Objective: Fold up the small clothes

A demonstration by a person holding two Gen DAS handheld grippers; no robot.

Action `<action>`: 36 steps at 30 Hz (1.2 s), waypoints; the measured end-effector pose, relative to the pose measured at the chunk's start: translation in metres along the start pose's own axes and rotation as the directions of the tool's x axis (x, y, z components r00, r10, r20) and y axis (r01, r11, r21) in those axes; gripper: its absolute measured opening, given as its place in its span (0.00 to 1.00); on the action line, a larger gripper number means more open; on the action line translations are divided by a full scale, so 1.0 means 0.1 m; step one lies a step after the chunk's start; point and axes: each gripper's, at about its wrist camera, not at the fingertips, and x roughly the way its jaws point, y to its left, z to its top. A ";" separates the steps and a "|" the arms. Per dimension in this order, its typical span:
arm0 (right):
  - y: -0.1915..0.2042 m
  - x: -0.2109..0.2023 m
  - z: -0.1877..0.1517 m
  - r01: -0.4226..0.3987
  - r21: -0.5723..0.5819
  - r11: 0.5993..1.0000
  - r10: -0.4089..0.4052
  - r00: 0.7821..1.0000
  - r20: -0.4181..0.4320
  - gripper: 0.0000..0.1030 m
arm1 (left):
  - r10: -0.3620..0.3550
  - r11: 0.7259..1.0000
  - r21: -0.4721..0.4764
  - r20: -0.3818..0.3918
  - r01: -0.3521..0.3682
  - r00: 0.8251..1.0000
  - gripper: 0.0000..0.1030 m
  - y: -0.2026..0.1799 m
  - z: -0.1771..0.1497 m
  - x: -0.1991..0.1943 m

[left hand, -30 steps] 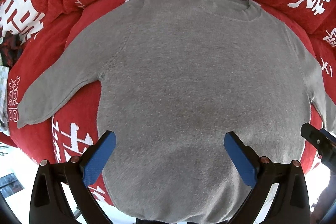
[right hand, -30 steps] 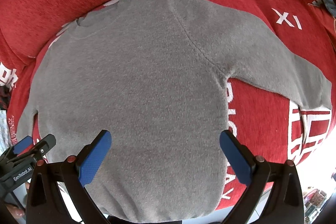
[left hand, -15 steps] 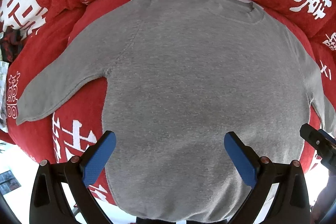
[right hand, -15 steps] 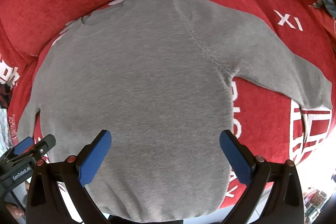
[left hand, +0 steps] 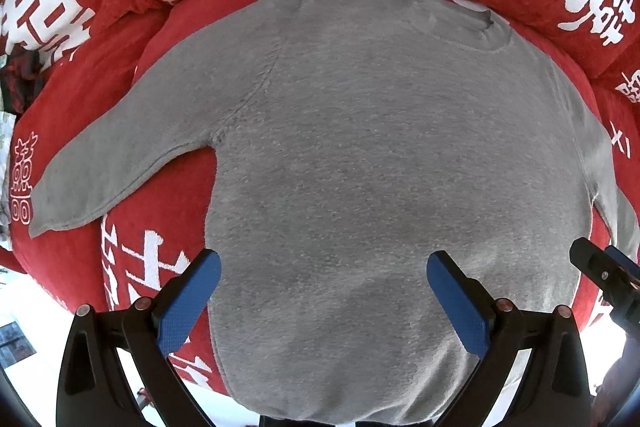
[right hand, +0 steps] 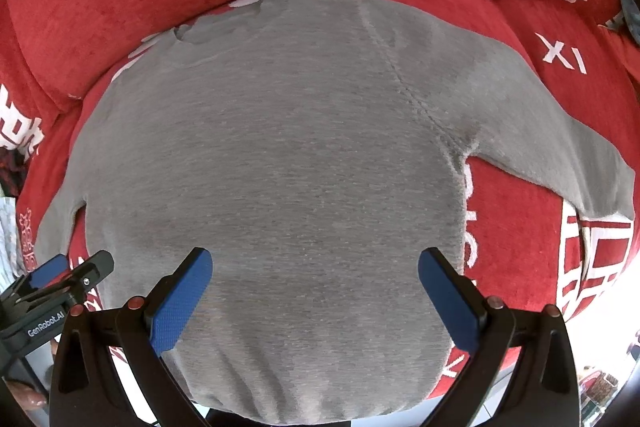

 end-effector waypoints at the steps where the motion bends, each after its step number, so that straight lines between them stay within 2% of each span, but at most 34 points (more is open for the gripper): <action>1: 0.01 0.00 0.00 -0.001 -0.002 1.000 0.001 1.000 0.000 1.00 | 0.001 1.000 -0.002 0.007 -0.001 1.000 1.00 0.00 -0.01 0.00; 9: 0.22 -0.06 -0.01 -0.060 -0.049 0.997 0.061 0.998 0.017 1.00 | -0.007 1.000 -0.020 0.022 0.007 1.000 1.00 0.14 -0.05 0.00; 17: 0.50 0.01 -0.05 -0.047 -0.084 0.995 0.047 0.999 0.000 1.00 | -0.011 0.998 -0.059 0.007 0.011 1.000 1.00 0.39 -0.08 0.04; 22: 0.70 0.04 -0.07 -0.044 -0.117 0.992 0.043 0.999 -0.010 1.00 | -0.021 0.995 -0.098 0.021 0.023 1.000 1.00 0.63 -0.10 0.08; 26: 0.90 0.08 -0.09 -0.043 -0.148 0.988 0.041 0.999 -0.015 1.00 | -0.067 0.985 -0.159 0.026 0.070 0.997 1.00 0.99 -0.10 0.13; 29: 1.08 0.13 -0.10 -0.053 -0.173 0.983 0.049 0.998 -0.026 1.00 | -0.107 0.965 -0.234 0.049 0.115 0.993 1.00 1.39 -0.13 0.19; 32: 1.24 0.19 -0.12 -0.067 -0.195 0.979 0.059 0.997 -0.046 1.00 | -0.158 0.924 -0.339 0.083 0.177 0.984 1.00 1.87 -0.15 0.31; 34: 1.36 0.22 -0.14 -0.076 -0.214 0.974 0.065 0.996 -0.057 1.00 | -0.173 0.876 -0.434 0.130 0.213 0.976 1.00 2.29 -0.18 0.40; 35: 1.40 0.24 -0.15 -0.078 -0.223 0.972 0.066 0.996 -0.063 1.00 | -0.173 0.861 -0.458 0.145 0.222 0.974 1.00 2.40 -0.19 0.43; 36: 1.46 0.27 -0.16 -0.083 -0.234 0.969 0.068 0.995 -0.072 1.00 | -0.175 0.830 -0.502 0.176 0.242 0.969 1.00 2.60 -0.21 0.50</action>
